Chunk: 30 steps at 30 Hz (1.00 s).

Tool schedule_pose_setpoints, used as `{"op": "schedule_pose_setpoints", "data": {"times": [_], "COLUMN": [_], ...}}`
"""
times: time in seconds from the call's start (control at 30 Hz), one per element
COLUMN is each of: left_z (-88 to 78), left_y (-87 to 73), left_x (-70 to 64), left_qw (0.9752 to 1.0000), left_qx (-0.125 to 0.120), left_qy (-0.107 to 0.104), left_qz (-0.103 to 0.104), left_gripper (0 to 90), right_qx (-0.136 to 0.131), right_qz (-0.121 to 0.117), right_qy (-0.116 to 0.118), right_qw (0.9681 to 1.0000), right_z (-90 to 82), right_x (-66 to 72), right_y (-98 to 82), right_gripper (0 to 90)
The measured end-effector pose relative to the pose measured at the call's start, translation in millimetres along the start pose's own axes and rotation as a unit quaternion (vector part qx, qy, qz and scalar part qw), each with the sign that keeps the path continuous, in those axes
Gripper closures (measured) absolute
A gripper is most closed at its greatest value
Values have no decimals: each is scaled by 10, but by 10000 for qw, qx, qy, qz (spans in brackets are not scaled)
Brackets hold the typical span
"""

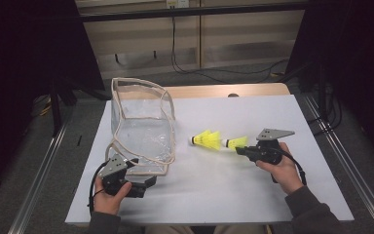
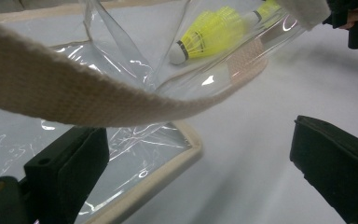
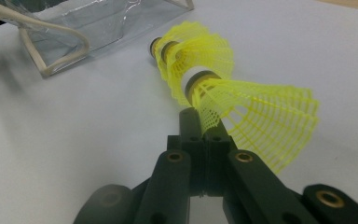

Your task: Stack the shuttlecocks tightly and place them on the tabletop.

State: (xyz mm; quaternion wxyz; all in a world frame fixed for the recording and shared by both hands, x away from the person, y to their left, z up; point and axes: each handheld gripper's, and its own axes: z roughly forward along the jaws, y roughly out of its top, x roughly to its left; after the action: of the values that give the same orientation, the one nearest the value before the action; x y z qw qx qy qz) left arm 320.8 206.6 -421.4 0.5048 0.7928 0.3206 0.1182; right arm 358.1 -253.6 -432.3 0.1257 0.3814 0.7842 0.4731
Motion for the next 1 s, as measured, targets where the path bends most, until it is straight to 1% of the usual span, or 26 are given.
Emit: {"op": "schedule_pose_setpoints", "data": {"times": [0.5,0.67,1.0], "left_z": [-2,0,-1], "left_y": [0,0,0], "left_x": [0,-2,-1], "left_qw": [10000,10000,10000], "left_qx": [-19,-10,-10], "left_qy": [-5,-5,-3], "left_qz": [-2,-4,-1], "left_gripper": [46,46,46], "right_qx": [21,-23,19], "right_qz": [7,6,1], "right_qy": [11,-30,12], "right_qw": [10000,10000,10000], "right_z": [40,43,77], "right_x": [6,1,10], "right_y": [14,19,28], "right_gripper": [899,899,899]}}
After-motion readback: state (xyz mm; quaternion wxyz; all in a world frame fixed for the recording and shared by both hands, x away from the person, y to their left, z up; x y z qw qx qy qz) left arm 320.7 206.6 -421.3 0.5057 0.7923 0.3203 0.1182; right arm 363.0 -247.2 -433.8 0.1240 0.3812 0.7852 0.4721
